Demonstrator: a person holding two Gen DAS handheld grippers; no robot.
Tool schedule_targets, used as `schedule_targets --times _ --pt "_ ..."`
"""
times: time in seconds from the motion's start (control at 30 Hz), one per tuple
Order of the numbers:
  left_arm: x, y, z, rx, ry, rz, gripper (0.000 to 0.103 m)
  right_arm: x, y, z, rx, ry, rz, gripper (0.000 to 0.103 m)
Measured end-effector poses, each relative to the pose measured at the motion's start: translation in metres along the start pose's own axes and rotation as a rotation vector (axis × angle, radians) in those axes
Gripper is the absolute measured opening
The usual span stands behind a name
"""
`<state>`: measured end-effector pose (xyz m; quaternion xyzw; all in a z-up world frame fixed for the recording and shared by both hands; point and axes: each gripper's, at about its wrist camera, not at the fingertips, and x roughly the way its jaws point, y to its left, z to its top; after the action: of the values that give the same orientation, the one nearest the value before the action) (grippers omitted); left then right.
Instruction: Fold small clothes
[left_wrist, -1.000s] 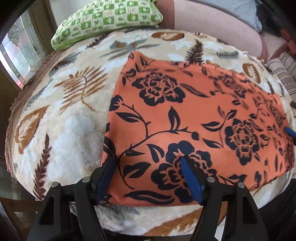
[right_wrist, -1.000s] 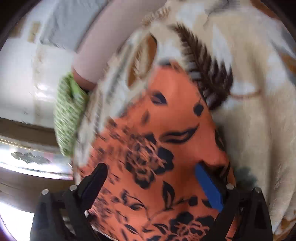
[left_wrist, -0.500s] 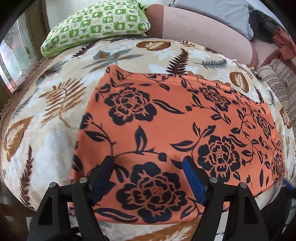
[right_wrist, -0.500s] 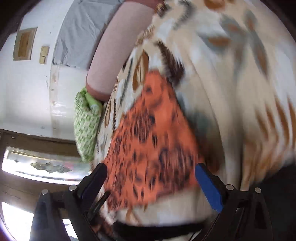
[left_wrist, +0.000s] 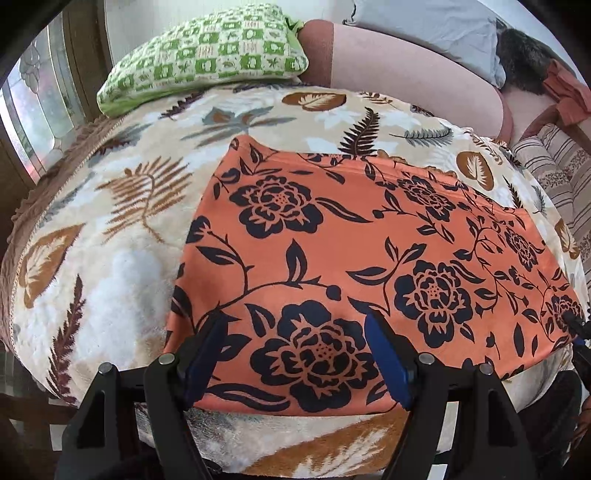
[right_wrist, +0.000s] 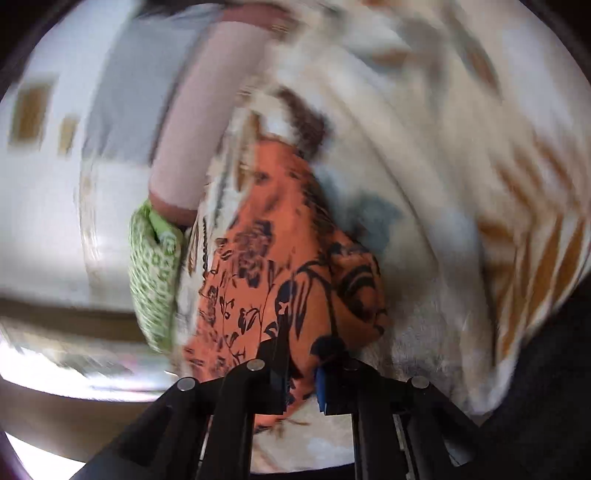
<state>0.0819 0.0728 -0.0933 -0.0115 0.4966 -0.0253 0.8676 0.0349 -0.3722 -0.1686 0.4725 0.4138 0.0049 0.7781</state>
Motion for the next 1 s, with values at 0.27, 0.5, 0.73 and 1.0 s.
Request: schedule_targets --times 0.27,0.5,0.73,1.0 --pt "-0.006 -0.009 0.002 0.031 -0.022 0.017 0.077 -0.007 -0.033 -0.004 0.089 0.026 0.025 0.079" --pt "0.004 -0.021 0.005 0.072 0.007 0.008 0.077 0.013 -0.049 0.005 0.185 0.085 0.126 0.014" --pt "0.003 -0.023 0.012 0.06 -0.01 0.019 0.077 0.01 -0.028 0.007 -0.002 0.106 -0.11 0.019" --pt "0.042 -0.015 0.002 0.081 0.042 0.084 0.086 -0.039 0.003 0.043 -0.11 -0.061 -0.063 0.08"
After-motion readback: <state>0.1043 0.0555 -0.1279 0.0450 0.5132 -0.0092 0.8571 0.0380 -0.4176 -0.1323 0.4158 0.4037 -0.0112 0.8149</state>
